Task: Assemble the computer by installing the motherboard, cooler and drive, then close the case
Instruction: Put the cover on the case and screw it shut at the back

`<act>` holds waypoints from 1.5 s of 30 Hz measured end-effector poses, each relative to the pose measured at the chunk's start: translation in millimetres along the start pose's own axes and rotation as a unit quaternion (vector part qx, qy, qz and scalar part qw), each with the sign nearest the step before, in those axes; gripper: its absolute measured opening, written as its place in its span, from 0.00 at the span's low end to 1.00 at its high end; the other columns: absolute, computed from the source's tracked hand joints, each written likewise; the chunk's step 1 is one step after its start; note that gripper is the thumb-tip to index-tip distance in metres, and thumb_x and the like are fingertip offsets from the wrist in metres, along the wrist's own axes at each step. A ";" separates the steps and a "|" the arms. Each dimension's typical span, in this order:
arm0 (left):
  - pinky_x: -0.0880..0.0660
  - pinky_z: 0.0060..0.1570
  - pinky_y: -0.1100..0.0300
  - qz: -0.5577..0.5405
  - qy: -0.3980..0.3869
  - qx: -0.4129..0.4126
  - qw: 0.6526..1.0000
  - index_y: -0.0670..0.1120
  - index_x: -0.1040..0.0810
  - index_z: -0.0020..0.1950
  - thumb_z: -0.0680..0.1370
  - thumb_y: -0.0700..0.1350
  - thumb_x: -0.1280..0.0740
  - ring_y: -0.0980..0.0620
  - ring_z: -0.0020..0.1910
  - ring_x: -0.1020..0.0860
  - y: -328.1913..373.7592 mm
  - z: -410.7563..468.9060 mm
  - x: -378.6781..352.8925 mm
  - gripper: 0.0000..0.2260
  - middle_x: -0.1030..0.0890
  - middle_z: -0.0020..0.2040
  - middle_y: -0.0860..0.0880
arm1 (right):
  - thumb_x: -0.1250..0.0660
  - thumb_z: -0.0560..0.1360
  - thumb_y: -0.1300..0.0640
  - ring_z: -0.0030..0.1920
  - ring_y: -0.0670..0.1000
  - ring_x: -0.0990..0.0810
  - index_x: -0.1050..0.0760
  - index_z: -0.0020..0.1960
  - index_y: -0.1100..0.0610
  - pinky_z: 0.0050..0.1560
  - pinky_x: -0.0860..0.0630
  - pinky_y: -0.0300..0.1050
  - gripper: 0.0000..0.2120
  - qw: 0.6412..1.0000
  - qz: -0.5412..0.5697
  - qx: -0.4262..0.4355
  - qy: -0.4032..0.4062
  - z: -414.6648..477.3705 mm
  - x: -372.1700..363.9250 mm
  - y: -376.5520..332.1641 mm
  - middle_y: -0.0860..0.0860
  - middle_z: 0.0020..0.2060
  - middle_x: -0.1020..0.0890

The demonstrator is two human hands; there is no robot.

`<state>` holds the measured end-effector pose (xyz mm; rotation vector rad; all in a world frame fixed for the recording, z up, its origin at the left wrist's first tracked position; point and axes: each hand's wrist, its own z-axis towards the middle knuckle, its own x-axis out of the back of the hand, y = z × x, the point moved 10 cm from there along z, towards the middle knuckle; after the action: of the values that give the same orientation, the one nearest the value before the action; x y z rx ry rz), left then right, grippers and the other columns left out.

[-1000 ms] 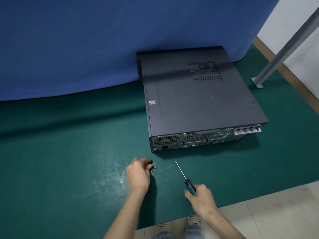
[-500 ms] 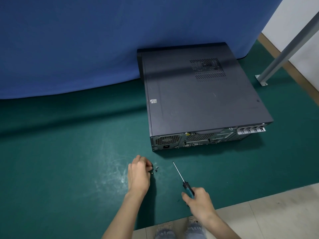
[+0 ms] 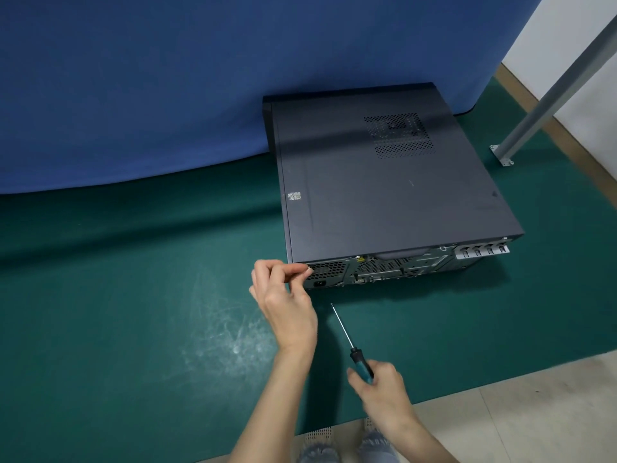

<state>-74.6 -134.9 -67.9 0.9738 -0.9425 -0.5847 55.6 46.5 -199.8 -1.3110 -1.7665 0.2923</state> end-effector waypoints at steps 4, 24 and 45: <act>0.33 0.51 0.58 -0.010 0.019 0.017 1.000 0.42 0.23 0.37 0.70 0.31 0.30 0.55 0.43 0.32 1.5 -2.4 0.3 0.07 0.30 0.42 0.52 | 0.31 0.75 0.57 0.20 0.46 0.40 0.38 0.26 0.54 0.24 0.42 0.38 0.22 1.000 0.006 0.000 0.000 -2.1 -0.3 -0.5 0.44 0.15 0.37; 0.23 0.33 0.61 -0.159 -0.022 0.360 0.919 0.38 0.20 0.37 0.72 0.36 0.28 0.54 0.24 0.24 -41.5 -16.3 -13.4 0.05 0.22 0.26 0.49 | 0.32 0.74 0.57 0.26 0.46 0.43 0.41 0.27 0.55 0.28 0.44 0.42 0.22 0.993 0.048 0.097 0.036 -35.7 29.0 -87.3 0.46 0.21 0.39; 0.19 0.35 0.59 -0.285 -0.203 0.518 0.780 0.32 0.24 0.42 0.76 0.29 0.39 0.44 0.38 0.20 -32.5 -18.8 -25.8 0.05 0.20 0.39 0.37 | 0.35 0.73 0.58 0.25 0.50 0.41 0.41 0.27 0.56 0.24 0.43 0.41 0.20 0.997 -0.033 0.063 0.039 -30.7 21.4 -107.1 0.47 0.22 0.37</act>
<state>-71.2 -121.9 -111.4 2.2503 -1.4013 -0.8065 8.5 11.4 -102.7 -1.1583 -1.6938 0.3064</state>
